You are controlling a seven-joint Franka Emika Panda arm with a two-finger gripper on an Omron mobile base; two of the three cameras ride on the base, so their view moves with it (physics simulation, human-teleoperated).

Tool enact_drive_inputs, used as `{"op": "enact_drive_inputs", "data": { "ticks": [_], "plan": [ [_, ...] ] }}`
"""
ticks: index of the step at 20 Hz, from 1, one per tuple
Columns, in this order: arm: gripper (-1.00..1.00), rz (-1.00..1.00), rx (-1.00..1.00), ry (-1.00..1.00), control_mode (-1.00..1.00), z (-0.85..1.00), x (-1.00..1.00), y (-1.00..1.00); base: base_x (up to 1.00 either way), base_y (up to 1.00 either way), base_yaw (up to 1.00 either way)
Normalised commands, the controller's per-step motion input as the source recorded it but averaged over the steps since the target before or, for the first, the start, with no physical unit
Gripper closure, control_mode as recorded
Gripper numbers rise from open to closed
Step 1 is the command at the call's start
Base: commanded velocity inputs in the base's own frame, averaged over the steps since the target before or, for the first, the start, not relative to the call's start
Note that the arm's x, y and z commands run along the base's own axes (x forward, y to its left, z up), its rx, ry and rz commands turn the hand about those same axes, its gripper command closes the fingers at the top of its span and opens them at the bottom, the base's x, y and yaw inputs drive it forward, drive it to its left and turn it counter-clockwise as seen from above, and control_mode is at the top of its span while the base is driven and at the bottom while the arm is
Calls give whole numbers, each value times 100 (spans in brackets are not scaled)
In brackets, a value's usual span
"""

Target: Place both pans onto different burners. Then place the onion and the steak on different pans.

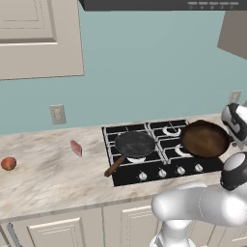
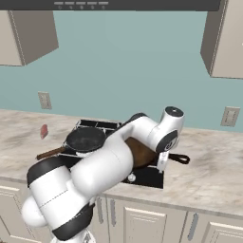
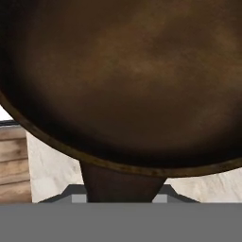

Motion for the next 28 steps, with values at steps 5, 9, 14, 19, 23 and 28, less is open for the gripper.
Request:
{"op": "enact_drive_inputs", "data": {
  "ticks": [5, 9, 14, 19, 23, 28],
  "plan": [
    [100, -1, 0, 0, -100, -10, 15, 10, 0, 0, 0],
    [100, -1, 0, 0, -100, -9, 10, 7, 0, 0, 0],
    [100, -2, 1, 0, -100, -8, 11, 4, 0, 0, 0],
    [100, -2, 1, 0, -100, -7, 9, 3, 0, 0, 0],
    [100, -2, 0, 1, -100, -6, 9, 4, 0, 0, 0],
    [100, -1, 0, 2, -100, -10, 11, 6, 0, 0, 0]
  ]
}}
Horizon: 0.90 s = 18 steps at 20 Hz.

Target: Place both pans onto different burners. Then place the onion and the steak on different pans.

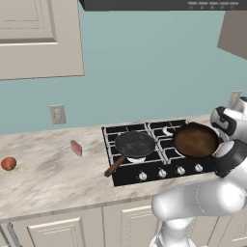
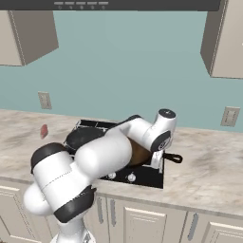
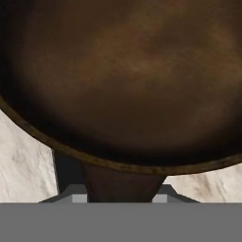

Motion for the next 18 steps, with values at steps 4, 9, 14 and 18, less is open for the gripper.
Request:
{"op": "enact_drive_inputs", "data": {
  "ticks": [4, 9, 14, 18],
  "plan": [
    [100, -1, 0, 2, -100, -13, 13, 6, 0, 0, 0],
    [100, -1, 0, 1, -100, -12, 12, 8, 0, 0, 0],
    [100, -1, 0, 0, -100, -12, 11, 8, 0, 0, 0],
    [100, -2, 0, 0, -100, -9, 15, 5, 0, 0, 0]
  ]
}}
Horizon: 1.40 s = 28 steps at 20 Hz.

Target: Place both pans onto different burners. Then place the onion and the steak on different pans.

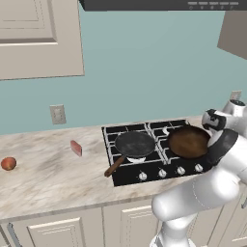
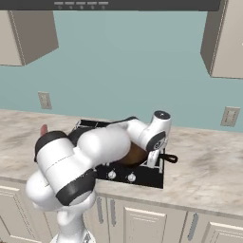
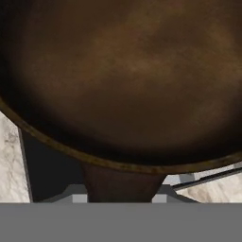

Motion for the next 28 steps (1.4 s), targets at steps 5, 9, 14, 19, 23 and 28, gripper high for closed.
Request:
{"op": "enact_drive_inputs", "data": {
  "ticks": [5, 9, 14, 19, 23, 28],
  "plan": [
    [100, -1, 0, 0, -100, -8, 15, 0, 0, 0, 0],
    [100, 0, 0, 0, -100, -6, 14, 0, 0, 0, 0],
    [100, 0, 0, 0, -100, -5, 15, 0, 0, 0, 0],
    [100, 0, 0, 0, -100, -6, 14, -1, 0, 0, 0],
    [100, 0, 0, 0, -100, -8, 10, -4, 0, 0, 0],
    [100, 0, 0, 0, -100, -9, 10, -13, 0, 0, 0]
  ]
}}
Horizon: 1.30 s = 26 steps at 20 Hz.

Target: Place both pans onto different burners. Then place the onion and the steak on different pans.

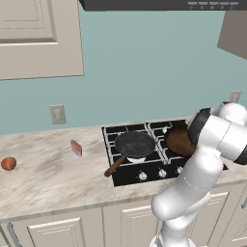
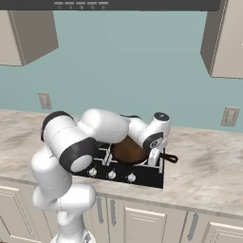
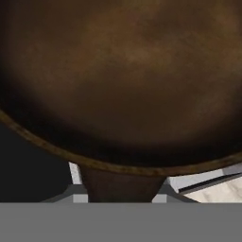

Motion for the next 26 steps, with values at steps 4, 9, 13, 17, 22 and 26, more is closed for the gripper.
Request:
{"op": "enact_drive_inputs", "data": {
  "ticks": [4, 9, 13, 17, 22, 26],
  "plan": [
    [100, 0, 0, 0, -100, -9, 8, -17, 0, 0, 0],
    [100, 0, 0, 1, -100, -6, 7, -12, 0, 0, 0],
    [100, 0, 0, 1, -100, -1, 5, -1, 0, 0, 0],
    [100, 0, 0, 2, -100, -1, 7, 2, 0, 0, 0],
    [100, 0, 0, 1, -100, -7, 10, 6, 0, 0, 0],
    [100, 0, 0, 0, -100, -14, 8, 6, 0, 0, 0]
  ]
}}
